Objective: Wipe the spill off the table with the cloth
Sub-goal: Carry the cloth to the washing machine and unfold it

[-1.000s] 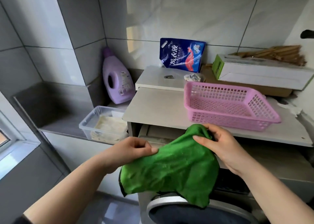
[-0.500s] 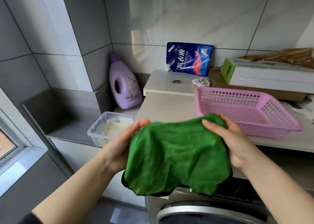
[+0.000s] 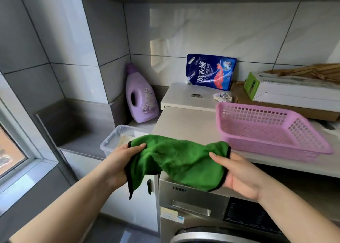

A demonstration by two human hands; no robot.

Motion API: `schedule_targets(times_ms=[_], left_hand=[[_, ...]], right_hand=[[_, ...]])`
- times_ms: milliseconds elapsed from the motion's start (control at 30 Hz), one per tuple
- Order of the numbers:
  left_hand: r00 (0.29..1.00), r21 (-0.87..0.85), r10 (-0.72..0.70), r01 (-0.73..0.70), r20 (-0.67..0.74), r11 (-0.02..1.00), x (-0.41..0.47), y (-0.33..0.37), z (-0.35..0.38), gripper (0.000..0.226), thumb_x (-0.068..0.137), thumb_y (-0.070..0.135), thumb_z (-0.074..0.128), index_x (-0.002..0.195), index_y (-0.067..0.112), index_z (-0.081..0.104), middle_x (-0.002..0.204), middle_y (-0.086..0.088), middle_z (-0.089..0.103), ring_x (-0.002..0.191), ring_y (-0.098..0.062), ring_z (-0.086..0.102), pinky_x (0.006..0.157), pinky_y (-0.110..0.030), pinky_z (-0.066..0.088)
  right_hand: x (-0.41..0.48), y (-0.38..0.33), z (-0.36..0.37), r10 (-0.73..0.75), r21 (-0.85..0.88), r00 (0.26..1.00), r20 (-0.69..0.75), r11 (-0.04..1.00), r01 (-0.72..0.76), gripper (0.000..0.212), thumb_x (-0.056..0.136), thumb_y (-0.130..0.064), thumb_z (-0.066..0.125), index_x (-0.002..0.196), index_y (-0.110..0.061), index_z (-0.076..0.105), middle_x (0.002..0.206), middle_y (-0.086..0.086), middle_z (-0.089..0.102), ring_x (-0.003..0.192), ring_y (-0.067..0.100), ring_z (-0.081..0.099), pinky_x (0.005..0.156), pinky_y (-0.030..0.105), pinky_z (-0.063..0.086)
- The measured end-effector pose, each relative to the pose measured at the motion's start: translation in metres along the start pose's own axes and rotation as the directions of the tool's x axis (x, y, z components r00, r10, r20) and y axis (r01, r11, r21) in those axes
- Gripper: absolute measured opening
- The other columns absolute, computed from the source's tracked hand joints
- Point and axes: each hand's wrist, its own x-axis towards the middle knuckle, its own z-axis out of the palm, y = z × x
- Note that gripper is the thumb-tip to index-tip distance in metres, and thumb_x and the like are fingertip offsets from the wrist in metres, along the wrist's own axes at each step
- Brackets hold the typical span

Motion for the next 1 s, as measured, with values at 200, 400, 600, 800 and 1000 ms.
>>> schedule_targets(times_ms=[200, 400, 600, 800, 1000], left_hand=[[0.955, 0.584, 0.267, -0.143, -0.132, 0.799, -0.004, -0.01, -0.027, 0.016, 0.1, 0.023, 0.055, 0.096, 0.023, 0.07, 0.088, 0.006, 0.076, 0.081, -0.012, 0.072, 0.069, -0.029, 0.057], [0.879, 0.91, 0.476, -0.193, -0.005, 0.367, -0.019, -0.008, -0.039, 0.018, 0.1, 0.033, 0.048, 0.092, 0.043, 0.061, 0.082, 0.024, 0.067, 0.082, 0.009, 0.06, 0.072, -0.015, 0.045], [0.844, 0.933, 0.491, 0.03, -0.216, 0.359, -0.035, 0.004, -0.05, 0.035, 0.075, 0.048, 0.078, 0.097, 0.038, 0.054, 0.076, 0.005, 0.066, 0.069, -0.009, 0.062, 0.055, -0.023, 0.042], [0.878, 0.619, 0.319, -0.035, -0.356, 0.785, -0.036, 0.007, -0.069, 0.018, 0.08, 0.032, 0.078, 0.096, 0.027, 0.07, 0.078, 0.0, 0.072, 0.065, -0.013, 0.065, 0.059, -0.027, 0.05], [0.963, 0.306, 0.216, -0.16, -0.161, 0.939, -0.047, 0.001, -0.081, 0.024, 0.08, 0.014, 0.068, 0.101, 0.006, 0.073, 0.087, -0.008, 0.074, 0.073, -0.012, 0.07, 0.06, -0.019, 0.056]], right_hand=[[0.01, 0.011, 0.004, -0.153, -0.507, 0.973, -0.174, 0.861, 0.045, 0.023, 0.094, -0.042, 0.054, 0.112, -0.032, 0.065, 0.109, -0.019, 0.07, 0.103, 0.001, 0.065, 0.098, 0.033, 0.047], [0.005, -0.001, 0.004, -0.165, -0.478, 0.959, -0.23, 0.878, 0.036, 0.064, 0.061, -0.039, 0.08, 0.119, -0.024, 0.059, 0.111, 0.006, 0.066, 0.102, 0.017, 0.065, 0.096, 0.036, 0.048], [-0.003, -0.001, 0.004, -0.193, -0.305, 0.976, -0.103, 0.94, 0.153, 0.023, 0.078, -0.016, 0.07, 0.099, -0.025, 0.07, 0.098, 0.014, 0.072, 0.09, 0.023, 0.07, 0.073, 0.037, 0.058], [0.014, 0.0, 0.007, -0.183, -0.286, 0.973, -0.142, 0.949, 0.137, 0.013, 0.081, -0.002, 0.069, 0.092, -0.008, 0.069, 0.088, 0.012, 0.073, 0.078, 0.016, 0.069, 0.063, 0.024, 0.057], [0.022, -0.007, 0.003, -0.122, -0.434, 0.993, -0.001, 0.894, 0.109, 0.032, 0.07, 0.003, 0.075, 0.099, -0.008, 0.073, 0.102, 0.005, 0.074, 0.098, 0.016, 0.068, 0.076, 0.016, 0.052]])
